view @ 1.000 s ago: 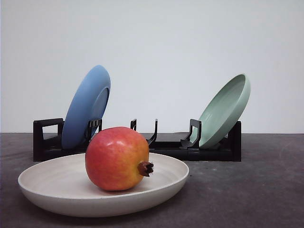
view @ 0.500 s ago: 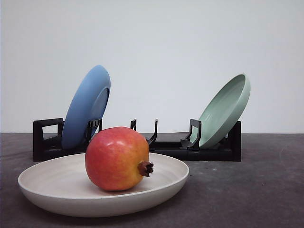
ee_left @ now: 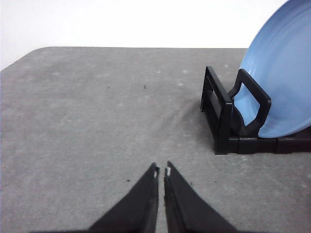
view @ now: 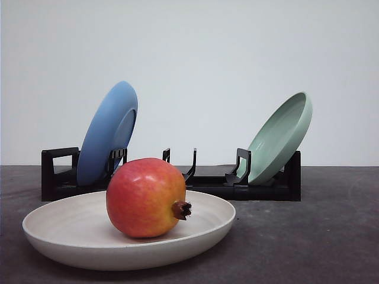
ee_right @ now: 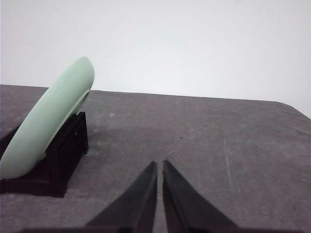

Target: Place pomegranate in white plate

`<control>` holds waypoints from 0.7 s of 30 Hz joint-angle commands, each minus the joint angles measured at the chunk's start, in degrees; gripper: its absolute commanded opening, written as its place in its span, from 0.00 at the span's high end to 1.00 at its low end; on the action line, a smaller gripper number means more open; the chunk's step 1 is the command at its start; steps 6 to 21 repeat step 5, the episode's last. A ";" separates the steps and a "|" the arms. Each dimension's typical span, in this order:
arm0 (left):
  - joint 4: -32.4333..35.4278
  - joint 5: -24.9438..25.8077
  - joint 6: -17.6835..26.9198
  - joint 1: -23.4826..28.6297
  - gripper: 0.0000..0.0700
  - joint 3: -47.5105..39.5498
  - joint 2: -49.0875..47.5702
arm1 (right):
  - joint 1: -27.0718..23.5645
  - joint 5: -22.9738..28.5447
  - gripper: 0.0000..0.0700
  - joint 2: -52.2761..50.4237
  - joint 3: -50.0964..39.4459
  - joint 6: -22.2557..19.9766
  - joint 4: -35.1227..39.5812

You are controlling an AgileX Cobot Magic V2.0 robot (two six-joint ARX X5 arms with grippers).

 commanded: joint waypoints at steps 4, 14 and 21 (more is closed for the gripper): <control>-0.04 -0.13 -0.20 0.09 1.00 -0.63 -0.07 | -0.07 0.02 0.97 -0.04 -0.22 0.59 0.63; -0.04 -0.13 -0.20 0.09 1.00 -0.63 -0.07 | -0.07 0.02 0.97 -0.04 -0.22 0.59 0.63; -0.04 -0.13 -0.20 0.09 1.00 -0.63 -0.07 | -0.07 0.02 0.97 -0.04 -0.22 0.59 0.63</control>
